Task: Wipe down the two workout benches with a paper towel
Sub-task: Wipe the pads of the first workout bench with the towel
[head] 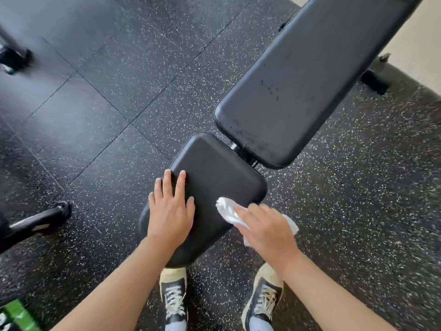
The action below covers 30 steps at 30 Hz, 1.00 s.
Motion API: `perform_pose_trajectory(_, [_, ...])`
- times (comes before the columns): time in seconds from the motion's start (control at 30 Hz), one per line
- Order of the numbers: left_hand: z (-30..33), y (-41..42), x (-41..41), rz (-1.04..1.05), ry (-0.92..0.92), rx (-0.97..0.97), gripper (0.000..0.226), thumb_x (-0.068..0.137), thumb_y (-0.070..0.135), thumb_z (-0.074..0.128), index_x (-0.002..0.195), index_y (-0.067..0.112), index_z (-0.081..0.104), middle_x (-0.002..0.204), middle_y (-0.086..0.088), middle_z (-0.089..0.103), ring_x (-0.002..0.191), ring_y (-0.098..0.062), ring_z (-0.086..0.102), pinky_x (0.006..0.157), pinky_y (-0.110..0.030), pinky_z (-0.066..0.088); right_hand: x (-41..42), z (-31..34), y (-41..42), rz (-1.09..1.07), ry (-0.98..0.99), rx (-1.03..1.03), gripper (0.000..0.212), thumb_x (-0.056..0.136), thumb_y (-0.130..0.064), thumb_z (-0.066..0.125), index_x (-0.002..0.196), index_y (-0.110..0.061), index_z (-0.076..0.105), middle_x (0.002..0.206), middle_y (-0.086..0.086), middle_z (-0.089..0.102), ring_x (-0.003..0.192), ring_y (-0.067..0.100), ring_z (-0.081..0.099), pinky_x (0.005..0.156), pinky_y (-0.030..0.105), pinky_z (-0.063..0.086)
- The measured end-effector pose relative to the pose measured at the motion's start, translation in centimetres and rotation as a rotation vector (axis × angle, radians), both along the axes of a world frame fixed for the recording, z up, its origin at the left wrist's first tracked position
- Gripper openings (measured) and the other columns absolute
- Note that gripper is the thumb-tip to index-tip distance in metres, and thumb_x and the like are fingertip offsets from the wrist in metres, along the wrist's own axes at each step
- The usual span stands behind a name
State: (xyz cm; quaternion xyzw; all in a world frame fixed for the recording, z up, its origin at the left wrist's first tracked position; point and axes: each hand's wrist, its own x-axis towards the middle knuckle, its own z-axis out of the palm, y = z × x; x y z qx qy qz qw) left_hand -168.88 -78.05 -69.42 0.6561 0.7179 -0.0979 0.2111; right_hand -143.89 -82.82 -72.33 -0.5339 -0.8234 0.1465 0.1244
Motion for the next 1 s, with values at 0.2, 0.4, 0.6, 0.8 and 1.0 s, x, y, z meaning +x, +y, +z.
perform_pose_trajectory(0.2, [1.2, 4.1, 5.6, -0.107, -0.097, 0.021, 0.061, 0.11, 0.04, 0.035, 0.167, 0.024, 0.019, 0.176, -0.004, 0.01, 0.162, -0.029, 0.006, 0.129, -0.055, 0.015, 5.6, 2.6, 4.8, -0.244, 0.091, 0.047, 0.038, 0.103, -0.039, 0.057, 0.133, -0.017, 0.066, 0.083, -0.005, 0.048, 0.072, 0.016, 0.043, 0.063, 0.027, 0.033])
perform_pose_trajectory(0.4, [0.7, 9.1, 6.9, -0.112, -0.122, 0.089, 0.059, 0.11, 0.036, 0.039, 0.165, 0.019, 0.027, 0.173, -0.006, 0.022, 0.16, -0.029, 0.015, 0.128, -0.051, 0.017, 7.6, 2.5, 9.0, -0.225, 0.071, 0.068, 0.042, 0.104, -0.038, 0.056, 0.14, -0.017, 0.059, 0.089, -0.003, 0.047, 0.076, 0.021, 0.045, 0.065, 0.037, 0.043])
perform_pose_trajectory(0.6, [-2.3, 13.0, 6.1, -0.045, -0.09, 0.072, 0.059, 0.109, 0.037, 0.038, 0.163, 0.016, 0.028, 0.17, -0.004, 0.027, 0.158, -0.027, 0.018, 0.125, -0.054, 0.02, 7.0, -0.1, 14.8, -0.089, -0.102, 0.186, 0.041, 0.105, -0.037, 0.055, 0.135, -0.011, 0.066, 0.083, 0.005, 0.05, 0.069, 0.025, 0.046, 0.057, 0.043, 0.046])
perform_pose_trajectory(0.8, [-3.9, 13.8, 5.9, -0.034, -0.076, 0.178, 0.057, 0.096, 0.041, 0.042, 0.146, 0.017, 0.054, 0.149, -0.007, 0.054, 0.136, -0.032, 0.048, 0.104, -0.05, 0.04, 0.2, -2.4, 21.1, 0.028, -0.161, 0.328, 0.033, 0.101, -0.034, 0.062, 0.125, -0.013, 0.073, 0.08, 0.005, 0.055, 0.065, 0.026, 0.049, 0.052, 0.04, 0.041])
perform_pose_trajectory(1.0, [-4.5, 13.8, 5.7, -0.036, -0.071, 0.237, 0.061, 0.092, 0.043, 0.047, 0.138, 0.005, 0.059, 0.143, -0.011, 0.06, 0.131, -0.034, 0.053, 0.104, -0.05, 0.043, -3.8, -2.2, 26.5, 0.153, -0.126, 0.304, 0.029, 0.102, -0.033, 0.06, 0.119, -0.015, 0.074, 0.081, 0.004, 0.056, 0.066, 0.025, 0.049, 0.055, 0.039, 0.038])
